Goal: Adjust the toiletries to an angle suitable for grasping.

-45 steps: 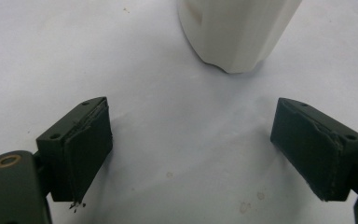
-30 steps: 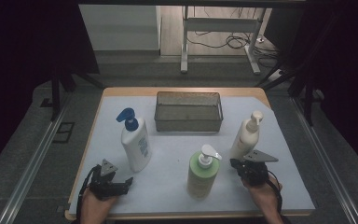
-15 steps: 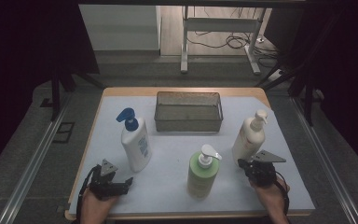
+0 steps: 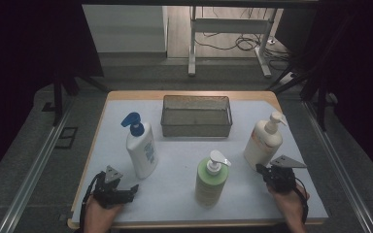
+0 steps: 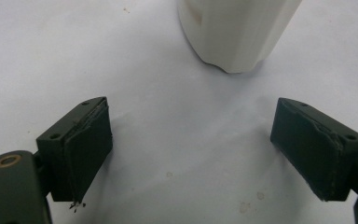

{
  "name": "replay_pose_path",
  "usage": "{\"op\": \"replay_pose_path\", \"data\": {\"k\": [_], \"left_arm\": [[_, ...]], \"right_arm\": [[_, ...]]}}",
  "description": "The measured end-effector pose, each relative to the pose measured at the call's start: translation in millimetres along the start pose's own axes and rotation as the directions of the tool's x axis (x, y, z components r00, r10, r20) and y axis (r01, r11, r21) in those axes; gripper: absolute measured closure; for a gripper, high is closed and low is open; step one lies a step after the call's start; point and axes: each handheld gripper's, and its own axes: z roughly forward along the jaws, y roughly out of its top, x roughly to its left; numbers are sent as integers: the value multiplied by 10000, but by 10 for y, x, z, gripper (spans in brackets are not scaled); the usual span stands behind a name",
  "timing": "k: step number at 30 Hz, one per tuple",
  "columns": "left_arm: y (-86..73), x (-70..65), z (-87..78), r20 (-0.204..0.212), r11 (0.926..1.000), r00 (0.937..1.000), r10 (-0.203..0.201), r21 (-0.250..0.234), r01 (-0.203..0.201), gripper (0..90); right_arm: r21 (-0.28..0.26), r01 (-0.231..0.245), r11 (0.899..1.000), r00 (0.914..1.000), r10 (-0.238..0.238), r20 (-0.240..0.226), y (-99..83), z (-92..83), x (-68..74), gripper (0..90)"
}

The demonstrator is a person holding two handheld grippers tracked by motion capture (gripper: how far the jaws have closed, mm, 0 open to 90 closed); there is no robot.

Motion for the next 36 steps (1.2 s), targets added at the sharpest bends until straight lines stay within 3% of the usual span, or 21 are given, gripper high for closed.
{"op": "replay_pose_path", "data": {"k": [13, 23, 36], "left_arm": [[0, 0, 0, 2, 10000, 10000, -2, 2, 2, 126], [1, 1, -1, 5, 10000, 10000, -1, 13, 1, 125], [-1, 1, 0, 8, 10000, 10000, -9, 0, 9, 125]], "right_arm": [[64, -132, 9999, 9997, 130, 198, -29, -6, -108, 894], [42, -109, 9999, 9999, 109, -45, -27, -59, -106, 821], [356, 78, 9993, 9998, -72, -189, -48, -169, -90, 561]]}}
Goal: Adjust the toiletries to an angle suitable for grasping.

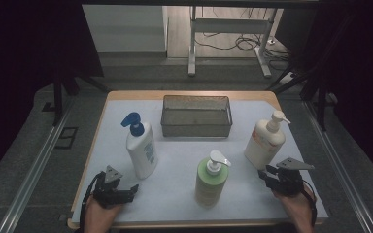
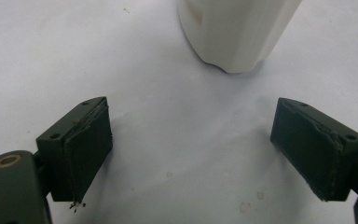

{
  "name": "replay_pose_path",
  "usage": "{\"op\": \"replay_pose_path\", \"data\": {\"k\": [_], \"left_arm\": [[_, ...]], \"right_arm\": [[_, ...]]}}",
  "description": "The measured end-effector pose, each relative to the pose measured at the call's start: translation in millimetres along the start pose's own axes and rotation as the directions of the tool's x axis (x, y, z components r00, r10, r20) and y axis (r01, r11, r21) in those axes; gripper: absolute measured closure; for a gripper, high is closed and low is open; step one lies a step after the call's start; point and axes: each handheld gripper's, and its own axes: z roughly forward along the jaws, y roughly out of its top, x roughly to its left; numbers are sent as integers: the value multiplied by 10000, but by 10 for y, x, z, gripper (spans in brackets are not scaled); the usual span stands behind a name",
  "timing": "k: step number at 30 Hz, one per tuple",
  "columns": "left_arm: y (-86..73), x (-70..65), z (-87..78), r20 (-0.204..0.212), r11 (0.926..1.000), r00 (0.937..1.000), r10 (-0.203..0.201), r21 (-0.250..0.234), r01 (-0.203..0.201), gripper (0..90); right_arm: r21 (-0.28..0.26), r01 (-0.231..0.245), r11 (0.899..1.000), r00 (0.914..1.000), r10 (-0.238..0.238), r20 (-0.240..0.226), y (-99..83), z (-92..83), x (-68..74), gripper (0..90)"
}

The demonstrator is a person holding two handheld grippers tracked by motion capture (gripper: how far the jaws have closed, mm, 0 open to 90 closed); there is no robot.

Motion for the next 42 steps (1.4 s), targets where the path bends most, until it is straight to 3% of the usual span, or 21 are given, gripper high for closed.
{"op": "replay_pose_path", "data": {"k": [7, 16, 22, 32, 42], "left_arm": [[0, 0, 0, -4, 10000, 10000, -1, -4, 1, 125], [-1, 0, 1, 4, 10000, 10000, -10, -4, 10, 125], [0, 1, 1, 10, 10000, 10000, -11, -2, 11, 125], [-1, 2, 1, 11, 10000, 10000, -14, -1, 14, 124], [-1, 2, 1, 15, 10000, 10000, -17, 0, 17, 124]], "right_arm": [[-155, -210, 9997, 9998, 211, 30, 18, -114, -58, 481], [-327, -512, 9982, 9987, 513, 17, 42, -232, -153, 443], [-472, -579, 9972, 9983, 583, 57, 138, -310, -209, 384], [-576, -507, 9971, 9986, 513, 97, 289, -303, -275, 297], [-626, -565, 9964, 9984, 562, -60, 406, -271, -333, 291]]}}
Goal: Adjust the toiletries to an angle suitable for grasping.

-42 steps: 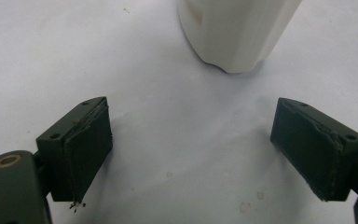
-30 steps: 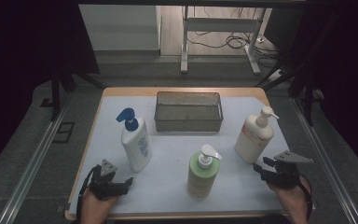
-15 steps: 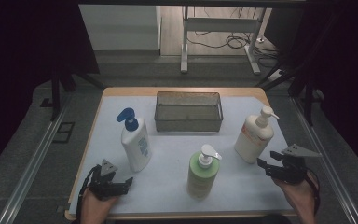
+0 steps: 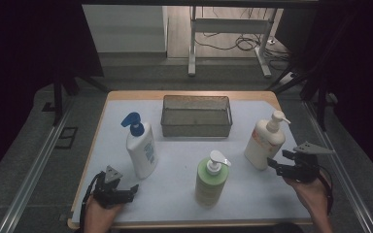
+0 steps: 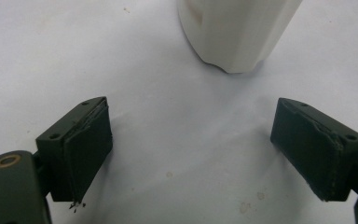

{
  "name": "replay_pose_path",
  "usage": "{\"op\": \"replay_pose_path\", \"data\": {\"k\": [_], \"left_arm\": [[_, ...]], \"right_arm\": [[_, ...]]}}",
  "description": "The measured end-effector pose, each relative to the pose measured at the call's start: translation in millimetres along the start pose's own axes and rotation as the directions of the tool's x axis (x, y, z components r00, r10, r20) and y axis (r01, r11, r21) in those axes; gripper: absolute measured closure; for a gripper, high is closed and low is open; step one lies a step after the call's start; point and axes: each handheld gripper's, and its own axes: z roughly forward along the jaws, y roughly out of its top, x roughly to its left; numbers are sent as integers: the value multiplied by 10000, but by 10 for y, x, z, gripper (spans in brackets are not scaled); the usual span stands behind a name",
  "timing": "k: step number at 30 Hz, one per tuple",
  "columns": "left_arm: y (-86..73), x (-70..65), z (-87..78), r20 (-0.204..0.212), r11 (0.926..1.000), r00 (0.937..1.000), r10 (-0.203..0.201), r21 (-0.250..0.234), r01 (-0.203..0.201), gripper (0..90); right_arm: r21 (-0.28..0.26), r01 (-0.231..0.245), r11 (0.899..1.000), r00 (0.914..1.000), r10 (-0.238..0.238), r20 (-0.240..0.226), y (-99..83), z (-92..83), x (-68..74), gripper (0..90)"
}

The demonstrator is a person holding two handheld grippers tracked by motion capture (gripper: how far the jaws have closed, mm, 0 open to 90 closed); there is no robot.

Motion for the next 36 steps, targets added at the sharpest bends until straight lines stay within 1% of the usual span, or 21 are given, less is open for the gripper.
{"op": "replay_pose_path", "data": {"k": [2, 7, 15, 24, 32, 35, 36], "left_arm": [[0, 0, 0, -2, 10000, 10000, -1, 0, 1, 124], [0, 0, 0, -1, 10000, 10000, 7, 4, -7, 124], [0, -1, 0, 2, 10000, 10000, -8, -8, 8, 124], [0, 0, 0, 3, 10000, 10000, -7, -1, 7, 124], [0, 0, 0, 4, 10000, 10000, -7, -2, 7, 124], [0, 0, 0, 5, 10000, 10000, -7, -2, 7, 124], [0, 0, 0, 5, 10000, 10000, -6, 0, 6, 124]], "right_arm": [[-13, -6, 10000, 10000, 6, -10, 20, 3, -2, 290], [-89, 116, 9999, 9999, -117, -85, 143, 23, 10, 290], [-176, 47, 9998, 9997, -51, -256, 243, 65, -9, 292], [-149, 304, 9994, 9995, -305, -71, 359, 191, 12, 299], [-85, 455, 9989, 9990, -455, -5, 415, 295, 20, 314], [-40, 426, 9991, 9991, -426, -1, 425, 323, 28, 316], [-34, 490, 9988, 9987, -489, 119, 432, 342, 34, 326]]}}
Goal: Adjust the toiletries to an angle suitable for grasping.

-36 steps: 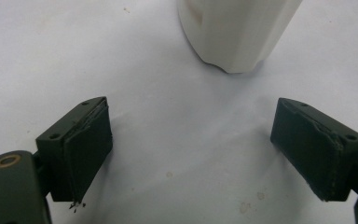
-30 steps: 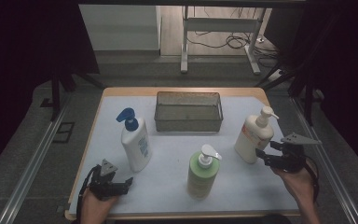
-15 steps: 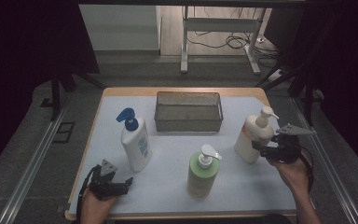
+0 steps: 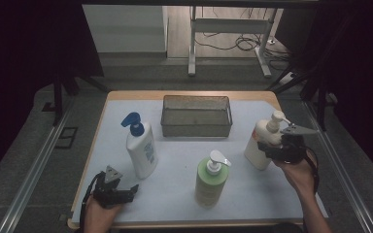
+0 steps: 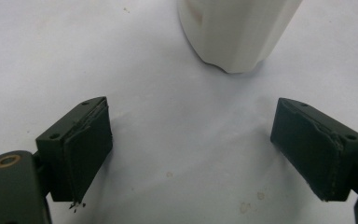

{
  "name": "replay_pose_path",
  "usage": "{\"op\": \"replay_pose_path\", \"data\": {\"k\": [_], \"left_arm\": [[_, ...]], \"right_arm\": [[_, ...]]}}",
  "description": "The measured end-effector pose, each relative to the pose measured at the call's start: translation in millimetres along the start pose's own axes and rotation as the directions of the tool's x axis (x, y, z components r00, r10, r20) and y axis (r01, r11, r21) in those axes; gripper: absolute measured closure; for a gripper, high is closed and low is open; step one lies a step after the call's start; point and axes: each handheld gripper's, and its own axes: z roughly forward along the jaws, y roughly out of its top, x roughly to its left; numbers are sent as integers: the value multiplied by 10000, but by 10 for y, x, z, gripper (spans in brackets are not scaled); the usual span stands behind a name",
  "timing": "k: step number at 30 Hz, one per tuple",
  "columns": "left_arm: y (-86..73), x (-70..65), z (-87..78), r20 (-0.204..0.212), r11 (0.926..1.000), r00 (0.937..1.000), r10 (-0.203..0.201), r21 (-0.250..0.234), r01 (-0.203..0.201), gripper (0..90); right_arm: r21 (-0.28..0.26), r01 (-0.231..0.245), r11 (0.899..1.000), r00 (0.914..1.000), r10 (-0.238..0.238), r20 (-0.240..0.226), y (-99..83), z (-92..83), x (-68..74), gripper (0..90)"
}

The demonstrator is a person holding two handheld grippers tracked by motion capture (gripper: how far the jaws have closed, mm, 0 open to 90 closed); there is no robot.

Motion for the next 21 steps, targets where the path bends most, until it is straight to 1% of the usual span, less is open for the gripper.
{"op": "replay_pose_path", "data": {"k": [6, 9, 12, 15, 21], "left_arm": [[0, 0, 0, 1, 10000, 10000, -4, 0, 4, 124], [0, 0, 0, 2, 10000, 10000, -4, 2, 4, 124], [0, 1, 0, 2, 10000, 10000, -4, 1, 4, 124], [0, 1, 0, 4, 10000, 10000, -5, 3, 5, 124], [1, 1, 0, 6, 10000, 10000, -8, 4, 8, 124]], "right_arm": [[-81, -58, 9999, 10000, 59, 35, 1, 5, 9, 337], [-109, -196, 9997, 9998, 195, -88, 4, -10, 14, 356], [-117, -209, 9997, 9998, 208, -49, 0, -16, 25, 361], [-74, -216, 9997, 9998, 215, -54, 1, -23, 28, 364], [26, -407, 9992, 9991, 407, -140, 46, -67, 34, 368]]}}
